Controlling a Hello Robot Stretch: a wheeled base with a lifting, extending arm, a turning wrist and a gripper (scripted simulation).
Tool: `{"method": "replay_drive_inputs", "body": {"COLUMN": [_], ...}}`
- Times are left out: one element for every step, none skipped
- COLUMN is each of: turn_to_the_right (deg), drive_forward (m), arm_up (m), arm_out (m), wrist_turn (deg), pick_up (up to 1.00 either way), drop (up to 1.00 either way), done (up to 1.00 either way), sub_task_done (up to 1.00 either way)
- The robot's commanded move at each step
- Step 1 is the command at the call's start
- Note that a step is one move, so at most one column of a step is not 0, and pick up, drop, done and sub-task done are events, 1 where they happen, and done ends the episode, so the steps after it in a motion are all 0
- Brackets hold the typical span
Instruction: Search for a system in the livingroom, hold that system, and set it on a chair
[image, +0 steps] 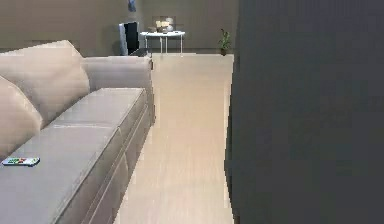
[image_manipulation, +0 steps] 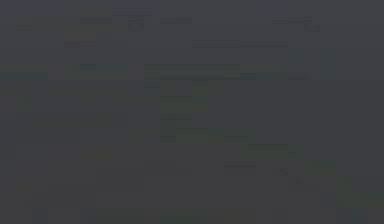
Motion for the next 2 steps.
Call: {"method": "replay_drive_inputs", "body": {"turn_to_the_right": [0.0, -3.0], "drive_forward": [1.00, 0.00], "arm_up": [0.00, 0.00], "arm_out": [0.00, 0.00], "wrist_turn": [0.0, 0.0], "pick_up": [0.00, 0.00], "drop": [0.00, 0.00], "done": [0.00, 0.00], "sub_task_done": [0.00, 0.00]}}
